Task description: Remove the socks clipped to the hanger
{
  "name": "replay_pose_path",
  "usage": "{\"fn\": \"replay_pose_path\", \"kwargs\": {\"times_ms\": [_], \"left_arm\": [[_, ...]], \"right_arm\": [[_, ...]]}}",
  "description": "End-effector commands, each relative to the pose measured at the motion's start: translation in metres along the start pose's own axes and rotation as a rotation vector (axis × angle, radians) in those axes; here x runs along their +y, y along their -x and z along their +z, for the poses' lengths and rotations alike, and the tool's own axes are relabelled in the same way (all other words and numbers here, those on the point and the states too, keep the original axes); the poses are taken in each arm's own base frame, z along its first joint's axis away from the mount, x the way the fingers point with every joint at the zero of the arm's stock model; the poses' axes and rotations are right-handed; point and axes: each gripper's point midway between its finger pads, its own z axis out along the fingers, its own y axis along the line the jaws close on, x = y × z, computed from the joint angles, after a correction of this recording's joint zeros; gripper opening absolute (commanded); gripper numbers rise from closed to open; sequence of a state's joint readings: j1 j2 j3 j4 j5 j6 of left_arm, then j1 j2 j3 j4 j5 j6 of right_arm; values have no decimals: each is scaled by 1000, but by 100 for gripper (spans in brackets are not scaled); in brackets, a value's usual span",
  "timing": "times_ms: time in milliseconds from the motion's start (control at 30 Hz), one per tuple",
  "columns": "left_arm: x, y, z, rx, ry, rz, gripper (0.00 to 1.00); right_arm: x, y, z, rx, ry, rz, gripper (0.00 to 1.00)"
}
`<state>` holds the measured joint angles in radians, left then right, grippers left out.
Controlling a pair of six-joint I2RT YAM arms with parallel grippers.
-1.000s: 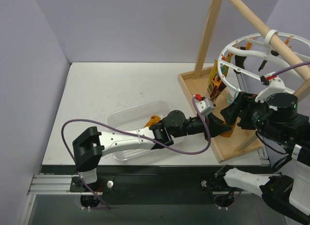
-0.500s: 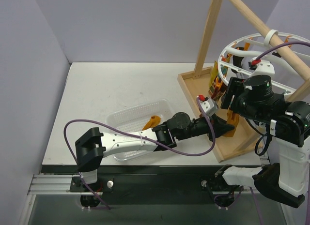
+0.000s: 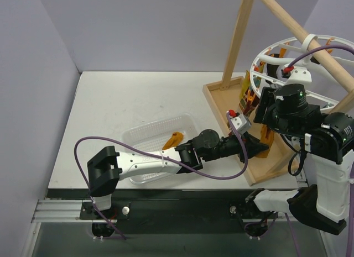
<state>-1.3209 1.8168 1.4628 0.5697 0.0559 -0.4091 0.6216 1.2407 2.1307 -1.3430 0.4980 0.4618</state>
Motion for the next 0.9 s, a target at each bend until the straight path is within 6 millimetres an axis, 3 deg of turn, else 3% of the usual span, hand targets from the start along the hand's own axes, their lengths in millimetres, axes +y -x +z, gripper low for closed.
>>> {"fn": "replay_pose_path", "kwargs": {"times_ms": [0,200,600,700,800,867], "left_arm": [[-17,24,7,-52,-33,3,5],[-20,22,7,-44,-43,1,5],[-21,18,4,-33,-41,-7,4],[-20,16,4,-30,-42,-7,4],[-21,17,4,-28,-44,-4,4],[-21,16,4,-24,-44,-1,4]], "right_arm": [[-12,-16,4,53,-57,-84,55],[-13,-25,9,69,-69,-98,54],[-19,-17,18,15,-130,-106,41],[-22,-14,16,-18,-130,-85,27],[-22,-13,15,-41,-119,-61,4],[-23,-12,13,-51,-118,-52,0]]}}
